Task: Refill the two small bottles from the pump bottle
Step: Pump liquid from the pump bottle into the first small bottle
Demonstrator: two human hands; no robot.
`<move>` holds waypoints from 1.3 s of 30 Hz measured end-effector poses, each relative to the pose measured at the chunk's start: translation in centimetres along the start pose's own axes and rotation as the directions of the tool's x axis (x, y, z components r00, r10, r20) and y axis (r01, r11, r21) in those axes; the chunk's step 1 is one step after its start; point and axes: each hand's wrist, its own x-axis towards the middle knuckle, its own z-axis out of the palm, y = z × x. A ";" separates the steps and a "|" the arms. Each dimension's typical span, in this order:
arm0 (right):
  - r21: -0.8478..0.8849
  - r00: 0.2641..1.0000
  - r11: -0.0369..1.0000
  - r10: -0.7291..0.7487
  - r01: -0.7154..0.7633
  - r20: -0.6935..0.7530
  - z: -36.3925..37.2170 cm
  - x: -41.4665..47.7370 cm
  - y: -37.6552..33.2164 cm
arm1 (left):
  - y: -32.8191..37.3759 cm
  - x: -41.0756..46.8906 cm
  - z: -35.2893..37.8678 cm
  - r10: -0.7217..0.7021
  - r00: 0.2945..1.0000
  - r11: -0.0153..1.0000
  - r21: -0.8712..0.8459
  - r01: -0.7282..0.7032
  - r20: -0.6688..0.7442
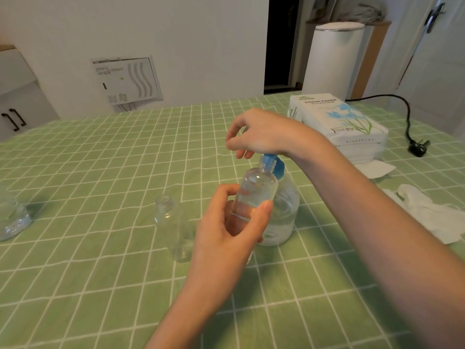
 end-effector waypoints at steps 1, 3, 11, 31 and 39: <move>0.008 1.000 1.000 0.003 -0.003 0.002 0.1 0.0 0.0 | 0.0 0.0 0.0 -0.001 1.000 1.000 0.000 0.001 0.002; 0.022 1.000 1.000 0.007 -0.008 0.005 0.1 -0.1 0.1 | -0.1 -0.1 0.0 -0.002 1.000 1.000 0.003 0.002 0.002; 0.043 0.999 0.998 0.039 -0.040 0.016 0.5 -0.2 0.4 | -0.2 -0.1 0.1 -0.011 1.000 1.000 0.001 0.011 0.007; 0.046 0.999 0.998 0.037 -0.038 0.026 0.6 -0.1 0.4 | -0.4 -0.1 0.0 0.001 1.000 1.000 -0.009 -0.001 0.014; 0.020 1.000 1.000 0.020 -0.020 0.007 0.1 0.1 0.2 | -0.1 0.0 0.0 0.011 1.000 1.000 -0.020 -0.011 0.017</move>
